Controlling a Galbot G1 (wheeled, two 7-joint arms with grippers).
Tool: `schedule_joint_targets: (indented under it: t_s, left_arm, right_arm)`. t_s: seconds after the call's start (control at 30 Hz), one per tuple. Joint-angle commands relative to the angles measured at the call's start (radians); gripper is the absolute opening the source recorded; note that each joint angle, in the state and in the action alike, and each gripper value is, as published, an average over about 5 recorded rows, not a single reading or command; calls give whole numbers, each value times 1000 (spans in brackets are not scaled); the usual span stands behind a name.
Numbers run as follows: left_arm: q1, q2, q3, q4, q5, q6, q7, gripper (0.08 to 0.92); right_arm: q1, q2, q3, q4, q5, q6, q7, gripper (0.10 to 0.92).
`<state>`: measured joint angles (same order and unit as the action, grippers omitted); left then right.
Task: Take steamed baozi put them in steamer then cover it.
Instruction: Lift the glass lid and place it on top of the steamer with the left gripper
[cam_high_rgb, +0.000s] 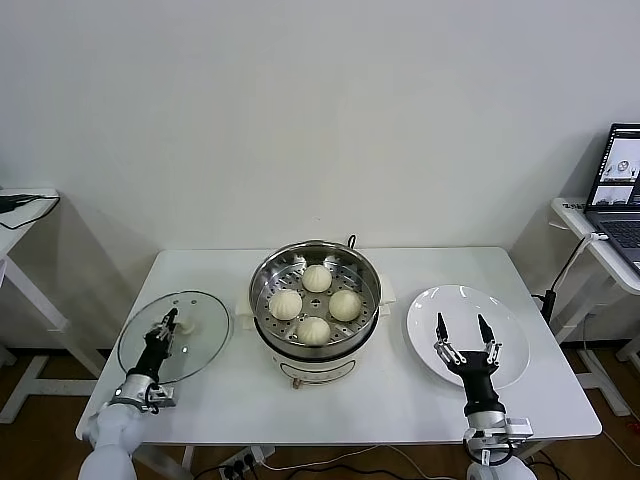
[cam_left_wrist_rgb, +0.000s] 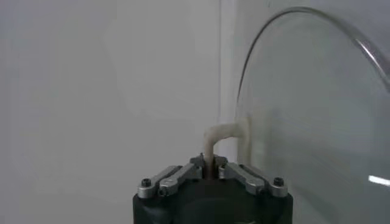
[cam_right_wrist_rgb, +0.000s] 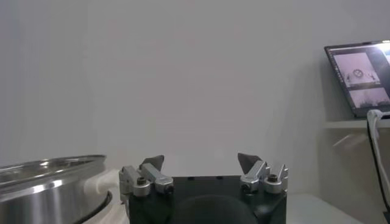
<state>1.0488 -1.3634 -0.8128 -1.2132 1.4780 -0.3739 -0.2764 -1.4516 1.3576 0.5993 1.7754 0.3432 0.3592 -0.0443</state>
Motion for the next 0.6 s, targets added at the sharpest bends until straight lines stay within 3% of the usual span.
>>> schedule_joint_targets:
  t_s: [0.03,0.17,0.37,0.5,0.6]
  left_arm:
    - [116,27,-24,-334,-109,62,47,187]
    - [212,64,-33,-542,-222,151,121,187]
    - [381,148,17,-841,-358,370,311,187]
    - [413,205,111,-977,-398,513,425,187]
    - [396,228,212,-1031,-375,621,464,187]
  right_arm:
    - [3,-1,-3,2,-1,0,-1,823]
    - [8,-2,-7,8,1,-2,-1,823]
    - [15,-5,-9,8,5,-1,-1,823]
    - [15,-6,-9,6,7,2,-3,823]
    - [15,-5,-9,4,8,5,-4,823]
